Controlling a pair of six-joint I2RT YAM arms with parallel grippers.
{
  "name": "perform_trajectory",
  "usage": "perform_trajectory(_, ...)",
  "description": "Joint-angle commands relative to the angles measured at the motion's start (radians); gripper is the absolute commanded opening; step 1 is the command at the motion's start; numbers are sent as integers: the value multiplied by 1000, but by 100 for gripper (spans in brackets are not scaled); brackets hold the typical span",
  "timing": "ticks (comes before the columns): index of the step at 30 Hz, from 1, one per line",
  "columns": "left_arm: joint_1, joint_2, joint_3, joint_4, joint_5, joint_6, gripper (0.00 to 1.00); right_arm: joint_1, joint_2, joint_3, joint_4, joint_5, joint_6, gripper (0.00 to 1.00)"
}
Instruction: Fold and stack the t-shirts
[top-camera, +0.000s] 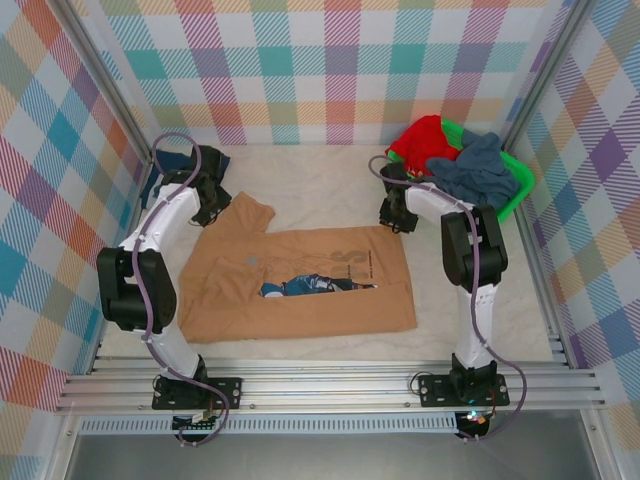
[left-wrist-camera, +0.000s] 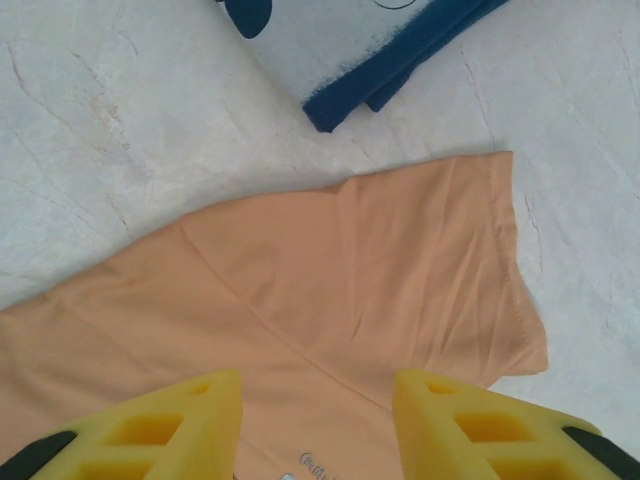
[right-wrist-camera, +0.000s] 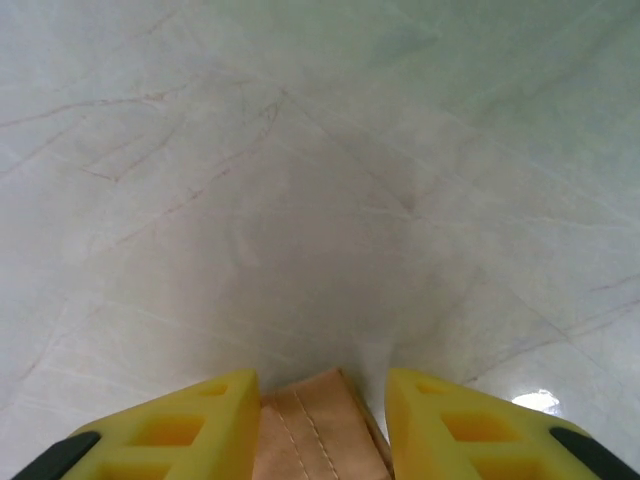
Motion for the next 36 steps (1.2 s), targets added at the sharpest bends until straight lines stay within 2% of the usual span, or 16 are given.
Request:
perform_trajectory(1,-10,9,19,7,21,28,43,1,38,36,-15,5,11,36)
perform_trajectory(8,-3,44,34,45,58,74,40,2,48,50,-42,6,11,16)
perform_trajectory(14,66,213,133,151,243,130,45,2,33,38,-59,25,8,2)
perform_trajectory(18,68,360,293,130,223,227,47,2,20,31,-69,33,-3,1)
perform_trajectory(21,65,426,347,172,204,276,47,2,18,33,-75,22,-4,0)
perform_trajectory(24,63,499,411,176,180,297,47,1,16,33,-80,12,0,0)
perform_trajectory(29,44,608,523,197,208,335,46,3,14,27,-89,-4,15,0)
perform_trajectory(36,22,702,611,115,163,348,43,2,18,27,-90,-22,29,0)
